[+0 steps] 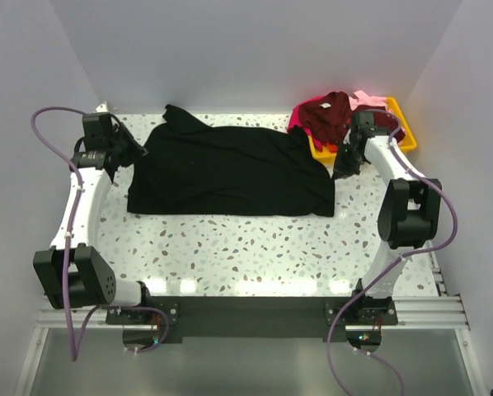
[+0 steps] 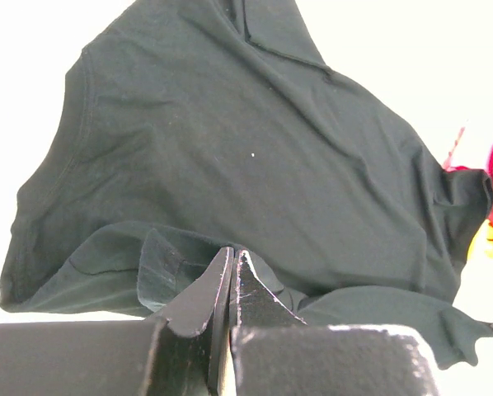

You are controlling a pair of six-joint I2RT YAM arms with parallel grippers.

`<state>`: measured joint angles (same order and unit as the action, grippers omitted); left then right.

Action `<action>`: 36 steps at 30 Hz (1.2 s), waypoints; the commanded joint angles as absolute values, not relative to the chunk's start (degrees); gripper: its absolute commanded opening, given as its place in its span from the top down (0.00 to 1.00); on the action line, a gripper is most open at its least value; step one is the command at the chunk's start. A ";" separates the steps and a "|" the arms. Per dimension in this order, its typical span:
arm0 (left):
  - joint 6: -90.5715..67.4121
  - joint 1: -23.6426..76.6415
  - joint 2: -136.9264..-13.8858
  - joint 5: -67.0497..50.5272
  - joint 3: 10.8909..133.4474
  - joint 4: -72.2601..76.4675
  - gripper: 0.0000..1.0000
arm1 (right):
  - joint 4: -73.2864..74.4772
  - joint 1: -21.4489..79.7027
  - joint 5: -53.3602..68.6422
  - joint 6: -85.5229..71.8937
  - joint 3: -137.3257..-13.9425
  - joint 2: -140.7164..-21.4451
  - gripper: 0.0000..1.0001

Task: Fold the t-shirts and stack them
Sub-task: Fold the tshirt

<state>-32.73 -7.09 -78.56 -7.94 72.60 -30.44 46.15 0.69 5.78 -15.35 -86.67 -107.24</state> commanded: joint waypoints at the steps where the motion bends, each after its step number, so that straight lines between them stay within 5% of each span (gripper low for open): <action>1: -30.32 -7.56 -81.20 -9.49 75.93 -27.25 1.00 | 46.50 0.35 7.64 -14.94 -89.73 -107.40 1.00; 4: -29.89 -7.65 -83.92 -10.02 76.99 -26.11 1.00 | 46.49 0.35 8.26 -14.94 -91.31 -108.72 1.00; 6: -29.53 -7.56 -85.42 -9.93 78.22 -26.02 0.91 | 46.23 0.35 9.05 -14.68 -92.46 -109.86 0.95; 7: -29.53 -7.65 -86.47 -9.76 78.92 -25.06 0.81 | 46.23 0.44 9.23 -14.68 -92.90 -110.21 0.89; 8: -29.53 -7.56 -86.75 -9.67 79.27 -24.44 0.48 | 46.32 0.35 9.40 -14.42 -93.51 -110.56 0.69; 9: -29.53 -7.56 -86.92 -9.32 79.54 -24.17 0.31 | 46.32 0.44 9.67 -14.33 -93.60 -110.31 0.57; 11: -29.27 -7.56 -87.19 -7.92 79.98 -24.52 0.03 | 45.19 0.35 10.28 -14.06 -91.34 -109.17 0.37; 12: -29.18 -7.65 -86.93 -6.52 79.46 -24.70 0.00 | 44.39 0.35 10.28 -14.15 -89.93 -107.16 0.34; 15: -29.18 -7.56 -84.21 -2.57 74.02 -24.26 0.00 | 42.46 0.35 9.58 -14.68 -82.99 -102.77 0.25; 25: -32.16 -8.87 -75.06 7.65 52.05 -22.24 0.11 | 35.51 0.35 12.83 -17.05 -62.76 -89.13 0.27; 36: -33.75 -11.34 -77.52 11.69 46.58 -18.72 0.24 | 31.03 0.44 16.96 -17.40 -56.87 -89.12 0.32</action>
